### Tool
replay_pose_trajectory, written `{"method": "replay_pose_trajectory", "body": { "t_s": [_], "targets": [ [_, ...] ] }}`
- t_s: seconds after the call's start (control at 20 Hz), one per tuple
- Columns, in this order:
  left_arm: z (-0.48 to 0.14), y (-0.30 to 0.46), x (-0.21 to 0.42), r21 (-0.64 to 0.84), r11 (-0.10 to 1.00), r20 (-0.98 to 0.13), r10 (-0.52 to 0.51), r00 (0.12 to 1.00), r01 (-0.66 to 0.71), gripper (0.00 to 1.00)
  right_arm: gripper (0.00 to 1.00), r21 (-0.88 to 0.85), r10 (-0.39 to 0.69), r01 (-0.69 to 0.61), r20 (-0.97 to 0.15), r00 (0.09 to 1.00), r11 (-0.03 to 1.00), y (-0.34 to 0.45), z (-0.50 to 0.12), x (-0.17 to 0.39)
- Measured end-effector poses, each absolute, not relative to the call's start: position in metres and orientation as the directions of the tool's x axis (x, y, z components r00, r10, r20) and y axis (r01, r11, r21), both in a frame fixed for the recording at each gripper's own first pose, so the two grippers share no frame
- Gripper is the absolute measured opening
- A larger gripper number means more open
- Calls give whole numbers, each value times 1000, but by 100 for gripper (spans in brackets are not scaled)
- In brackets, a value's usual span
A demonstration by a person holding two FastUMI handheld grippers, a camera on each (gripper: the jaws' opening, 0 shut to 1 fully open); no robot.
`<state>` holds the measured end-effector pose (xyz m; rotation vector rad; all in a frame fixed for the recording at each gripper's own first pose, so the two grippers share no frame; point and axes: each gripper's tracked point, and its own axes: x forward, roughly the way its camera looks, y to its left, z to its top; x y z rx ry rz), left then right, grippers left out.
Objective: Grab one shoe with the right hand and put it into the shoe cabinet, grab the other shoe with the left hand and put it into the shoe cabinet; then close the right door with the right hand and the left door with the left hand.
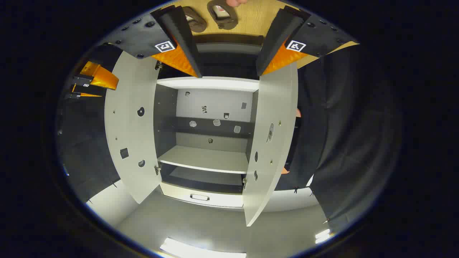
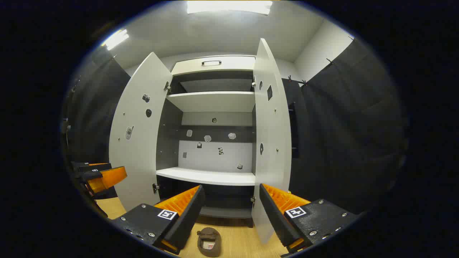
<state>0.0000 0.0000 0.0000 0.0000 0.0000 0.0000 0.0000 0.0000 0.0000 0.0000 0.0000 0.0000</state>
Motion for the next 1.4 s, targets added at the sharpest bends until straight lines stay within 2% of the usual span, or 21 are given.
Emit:
{"method": "replay_pose_trajectory", "body": {
  "t_s": [0.35,0.4,0.45,0.85,1.1,1.4],
  "targets": [
    [1,4,-4,9,1000,-2,16,1000,-16,96,94,24,12,-12,-3,1000,1000,5,-1,2],
    [3,6,-4,10,1000,2,20,1000,-20,96,98,24,14,-14,-3,1000,1000,6,-1,2],
    [5,8,-4,12,1000,11,25,1000,-25,96,94,23,17,-17,-6,1000,1000,7,-3,2],
    [9,12,-3,31,999,16,34,999,-34,96,94,6,49,-49,5,999,999,16,-2,11],
    [17,16,-3,29,999,29,39,999,-39,96,94,-43,80,-79,10,997,996,24,-2,37],
    [23,24,-11,45,997,41,61,997,-63,96,94,-39,148,-158,-189,971,987,51,-105,76]
  ]
}}
